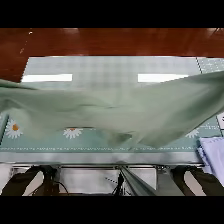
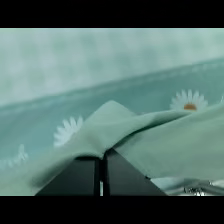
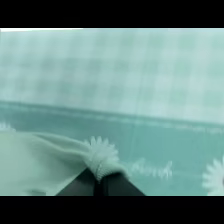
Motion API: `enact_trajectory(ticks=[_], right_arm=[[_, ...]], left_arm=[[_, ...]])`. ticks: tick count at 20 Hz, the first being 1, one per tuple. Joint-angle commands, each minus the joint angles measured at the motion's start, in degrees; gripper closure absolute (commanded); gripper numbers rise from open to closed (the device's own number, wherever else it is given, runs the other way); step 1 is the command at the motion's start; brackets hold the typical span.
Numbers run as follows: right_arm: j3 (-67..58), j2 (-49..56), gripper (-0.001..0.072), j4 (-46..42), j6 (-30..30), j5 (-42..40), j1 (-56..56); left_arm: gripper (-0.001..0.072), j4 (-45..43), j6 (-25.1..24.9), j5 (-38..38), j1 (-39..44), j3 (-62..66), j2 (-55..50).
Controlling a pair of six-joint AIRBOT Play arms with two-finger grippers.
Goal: Fold the shirts.
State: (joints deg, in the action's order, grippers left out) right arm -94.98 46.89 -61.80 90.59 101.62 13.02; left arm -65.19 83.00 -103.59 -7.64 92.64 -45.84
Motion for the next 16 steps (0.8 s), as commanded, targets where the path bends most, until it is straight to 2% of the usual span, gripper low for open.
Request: enact_trajectory(ticks=[1, 3, 6, 10, 14, 16], right_arm=[[7.1, 6.2, 0.0696, -3.1, -3.4, 4.5, -0.1], [14.5, 10.4, 0.0696, -3.7, -5.5, 3.0, -0.1], [21.4, 18.9, 0.0696, -4.1, -8.1, -6.0, -0.1], [21.4, 30.6, 0.0696, -3.1, -8.8, -21.0, -0.1], [21.4, 36.3, 0.0696, 3.3, -7.0, -38.4, -0.1], [21.4, 38.2, 0.0696, 6.0, -7.0, -45.3, -0.5]], left_arm=[[0.068, -0.2, -1.5, 4.0, 1.2, -16.8, -0.8], [0.068, -0.2, -2.8, 8.8, 1.7, -25.2, -2.3], [0.0679, -0.2, -3.1, 14.8, 1.7, -31.6, -8.2], [0.0679, 2.6, -4.9, 31.7, 1.7, -31.6, -19.2], [0.0679, 12.5, -11.7, 48.5, 1.7, -31.6, -27.7], [0.0679, 14.8, -14.4, 55.0, 1.7, -31.6, -30.6]])
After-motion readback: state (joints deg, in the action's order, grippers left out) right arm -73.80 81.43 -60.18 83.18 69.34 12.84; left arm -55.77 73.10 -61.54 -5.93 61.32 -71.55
